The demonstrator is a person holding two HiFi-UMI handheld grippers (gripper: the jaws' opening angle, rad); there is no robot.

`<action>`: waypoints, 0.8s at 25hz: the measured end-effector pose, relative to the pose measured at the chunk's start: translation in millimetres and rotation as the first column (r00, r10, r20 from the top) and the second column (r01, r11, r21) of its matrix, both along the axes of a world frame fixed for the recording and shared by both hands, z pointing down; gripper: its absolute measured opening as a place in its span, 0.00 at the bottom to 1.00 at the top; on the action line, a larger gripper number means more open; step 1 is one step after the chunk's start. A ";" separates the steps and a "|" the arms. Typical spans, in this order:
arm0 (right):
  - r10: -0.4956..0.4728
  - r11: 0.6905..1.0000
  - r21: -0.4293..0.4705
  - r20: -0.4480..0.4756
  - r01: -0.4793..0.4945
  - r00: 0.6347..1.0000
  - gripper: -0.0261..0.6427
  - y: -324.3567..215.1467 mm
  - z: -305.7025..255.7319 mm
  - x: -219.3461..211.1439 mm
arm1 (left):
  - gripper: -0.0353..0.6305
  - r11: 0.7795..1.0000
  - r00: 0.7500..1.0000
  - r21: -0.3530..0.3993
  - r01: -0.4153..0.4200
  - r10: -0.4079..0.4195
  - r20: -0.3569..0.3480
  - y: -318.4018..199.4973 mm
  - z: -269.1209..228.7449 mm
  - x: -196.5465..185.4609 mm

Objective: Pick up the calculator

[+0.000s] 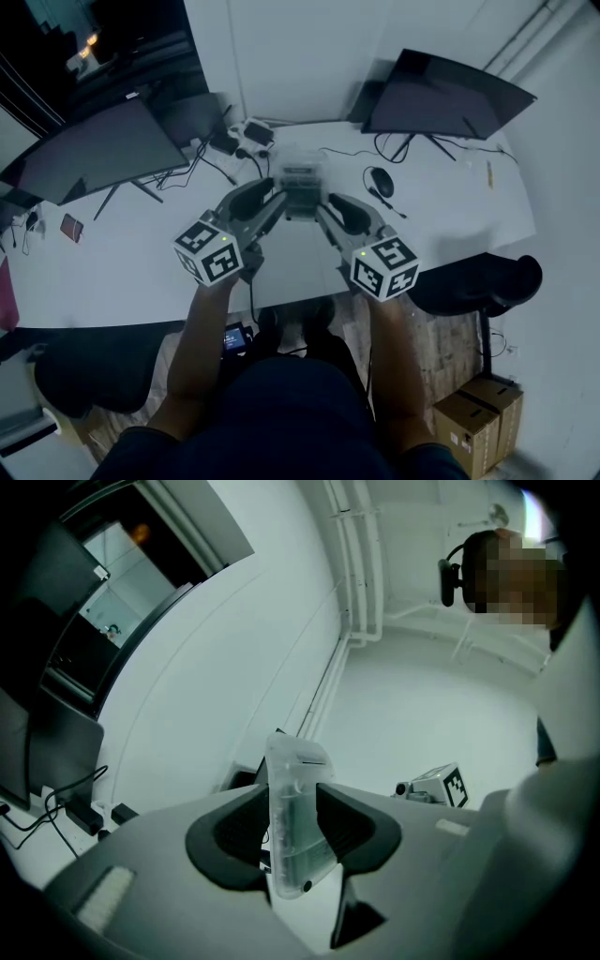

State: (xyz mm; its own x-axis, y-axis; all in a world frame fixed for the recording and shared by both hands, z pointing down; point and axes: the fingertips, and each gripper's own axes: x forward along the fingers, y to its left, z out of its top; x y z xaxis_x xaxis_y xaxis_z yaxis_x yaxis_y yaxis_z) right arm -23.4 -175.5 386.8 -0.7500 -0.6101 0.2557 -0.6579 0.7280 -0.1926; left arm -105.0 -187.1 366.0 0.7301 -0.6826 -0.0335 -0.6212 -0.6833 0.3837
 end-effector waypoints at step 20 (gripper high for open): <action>0.010 0.994 0.108 -0.037 -0.006 0.999 0.21 18.8 -47.2 -6.0 | 0.26 0.991 1.000 0.136 -0.012 0.010 0.016 20.1 -52.0 -5.1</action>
